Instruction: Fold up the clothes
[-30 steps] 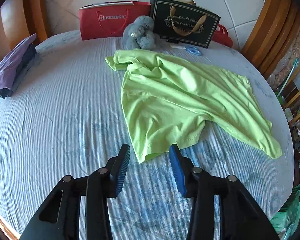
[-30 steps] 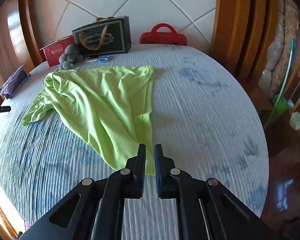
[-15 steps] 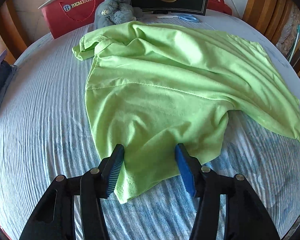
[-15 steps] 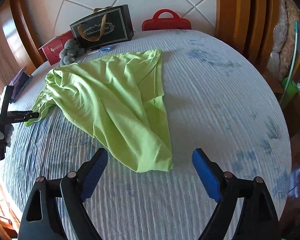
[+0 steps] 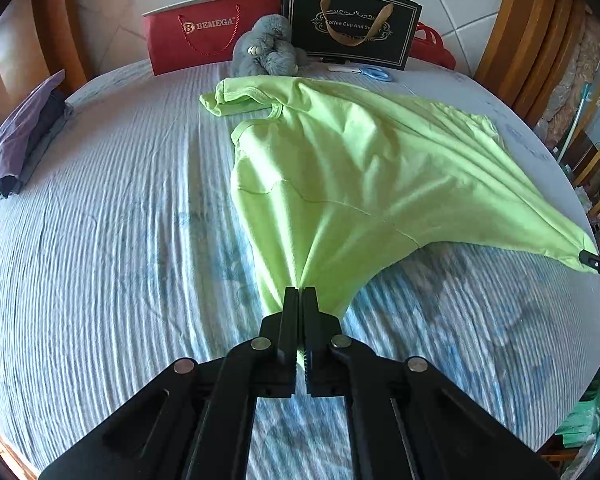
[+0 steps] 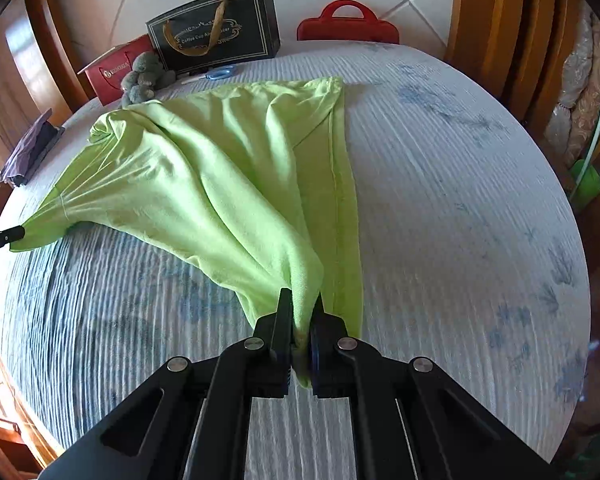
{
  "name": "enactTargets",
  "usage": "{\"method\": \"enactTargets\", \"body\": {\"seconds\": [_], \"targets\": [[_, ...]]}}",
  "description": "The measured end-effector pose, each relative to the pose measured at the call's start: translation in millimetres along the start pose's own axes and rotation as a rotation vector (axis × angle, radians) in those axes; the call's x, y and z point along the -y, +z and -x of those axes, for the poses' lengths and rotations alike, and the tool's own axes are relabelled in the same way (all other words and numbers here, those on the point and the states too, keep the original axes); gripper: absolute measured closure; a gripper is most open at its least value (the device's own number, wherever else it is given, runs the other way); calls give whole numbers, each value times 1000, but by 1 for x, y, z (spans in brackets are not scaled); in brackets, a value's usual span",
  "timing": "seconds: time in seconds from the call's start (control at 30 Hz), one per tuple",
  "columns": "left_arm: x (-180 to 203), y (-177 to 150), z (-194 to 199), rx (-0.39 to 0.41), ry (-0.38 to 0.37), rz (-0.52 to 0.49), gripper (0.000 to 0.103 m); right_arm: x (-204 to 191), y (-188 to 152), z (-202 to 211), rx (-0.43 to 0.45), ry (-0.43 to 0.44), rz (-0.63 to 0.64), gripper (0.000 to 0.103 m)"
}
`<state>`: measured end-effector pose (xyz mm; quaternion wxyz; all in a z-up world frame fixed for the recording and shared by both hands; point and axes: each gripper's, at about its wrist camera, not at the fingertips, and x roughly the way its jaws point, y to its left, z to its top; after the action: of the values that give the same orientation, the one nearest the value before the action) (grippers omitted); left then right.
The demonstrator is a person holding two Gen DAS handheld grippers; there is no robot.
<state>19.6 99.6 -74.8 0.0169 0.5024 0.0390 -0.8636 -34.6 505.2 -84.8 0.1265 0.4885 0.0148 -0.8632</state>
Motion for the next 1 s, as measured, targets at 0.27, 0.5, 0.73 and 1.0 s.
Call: {"method": "enactTargets", "body": {"seconds": [0.27, 0.5, 0.73, 1.0], "targets": [[6, -75, 6, -168, 11, -34, 103, 13, -47, 12, -127, 33, 20, 97], [7, -65, 28, -67, 43, 13, 88, 31, -43, 18, -91, 27, -26, 73], [-8, -3, 14, 54, 79, 84, 62, 20, -21, 14, -26, 35, -36, 48], [-33, 50, -52, 46, 91, 107, 62, 10, -7, -11, -44, 33, -81, 45]]}}
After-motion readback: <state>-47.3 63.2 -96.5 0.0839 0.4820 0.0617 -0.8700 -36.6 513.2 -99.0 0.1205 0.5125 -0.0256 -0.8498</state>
